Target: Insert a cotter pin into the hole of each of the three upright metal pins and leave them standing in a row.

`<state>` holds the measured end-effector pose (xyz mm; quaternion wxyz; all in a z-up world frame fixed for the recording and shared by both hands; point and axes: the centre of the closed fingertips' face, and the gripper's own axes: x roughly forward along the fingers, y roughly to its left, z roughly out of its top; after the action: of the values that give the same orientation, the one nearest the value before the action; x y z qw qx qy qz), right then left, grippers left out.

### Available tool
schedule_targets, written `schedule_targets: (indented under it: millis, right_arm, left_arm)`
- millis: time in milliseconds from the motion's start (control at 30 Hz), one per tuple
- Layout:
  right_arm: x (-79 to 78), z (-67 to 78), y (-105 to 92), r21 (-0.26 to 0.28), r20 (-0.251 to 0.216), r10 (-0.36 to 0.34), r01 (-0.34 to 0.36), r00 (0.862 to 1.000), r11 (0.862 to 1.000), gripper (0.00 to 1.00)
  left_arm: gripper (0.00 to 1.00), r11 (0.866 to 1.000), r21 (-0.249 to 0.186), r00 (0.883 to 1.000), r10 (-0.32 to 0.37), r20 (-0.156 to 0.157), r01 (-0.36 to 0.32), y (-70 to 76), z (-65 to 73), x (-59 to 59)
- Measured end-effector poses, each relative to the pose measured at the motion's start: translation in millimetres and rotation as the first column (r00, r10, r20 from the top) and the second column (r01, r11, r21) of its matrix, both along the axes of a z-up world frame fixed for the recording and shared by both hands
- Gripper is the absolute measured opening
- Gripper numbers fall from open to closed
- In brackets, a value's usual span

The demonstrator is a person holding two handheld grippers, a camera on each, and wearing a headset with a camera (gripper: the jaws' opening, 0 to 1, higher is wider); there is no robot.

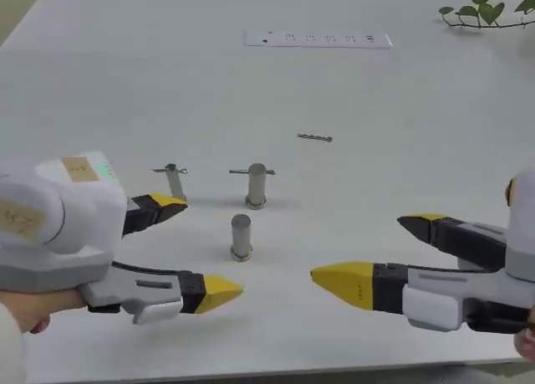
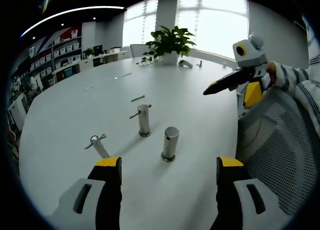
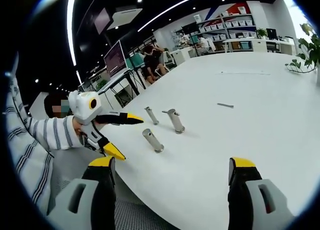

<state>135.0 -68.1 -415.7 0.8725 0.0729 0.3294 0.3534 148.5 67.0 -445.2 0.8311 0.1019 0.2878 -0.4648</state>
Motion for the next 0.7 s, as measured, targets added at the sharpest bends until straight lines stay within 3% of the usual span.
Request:
schedule_targets:
  millis: [67, 200, 267, 433, 667, 700]
  right_arm:
    - [-0.2, -0.8, 0.9, -0.002, -0.003, 0.004, -0.004, 1.000, 1.000, 0.93]
    - [0.3, -0.6, 2.8, -0.006, -0.003, 0.014, -0.014, 1.000, 1.000, 0.93]
    - [1.0, -0.2, 3.2, -0.010, -0.002, 0.018, -0.018, 1.000, 1.000, 0.93]
    - [4.9, 0.0, -0.3, -0.029, -0.002, 0.026, -0.027, 1.000, 0.999, 0.92]
    - [22.5, 6.8, -20.1, -0.110, 0.024, 0.049, -0.046, 0.999, 0.993, 0.89]
    - [27.6, 8.6, -24.2, -0.141, 0.037, 0.061, -0.055, 0.997, 0.989, 0.88]
  left_arm:
    - [0.85, 1.000, -0.001, 1.000, 0.014, -0.013, -0.014, 5.3, 1.3, -2.2]
    - [0.99, 0.999, -0.042, 0.999, 0.034, -0.042, -0.035, 8.5, 4.8, -7.9]
    - [0.99, 0.997, -0.053, 0.996, 0.046, -0.071, -0.050, 10.4, 4.1, -12.0]
    - [0.99, 0.996, -0.064, 0.996, 0.050, -0.072, -0.055, 10.9, 7.4, -19.3]
    - [0.99, 0.992, -0.088, 0.994, 0.079, -0.069, -0.085, 14.4, 14.9, -21.4]
    - [0.99, 0.992, -0.085, 0.994, 0.084, -0.074, -0.090, 15.8, 14.9, -21.9]
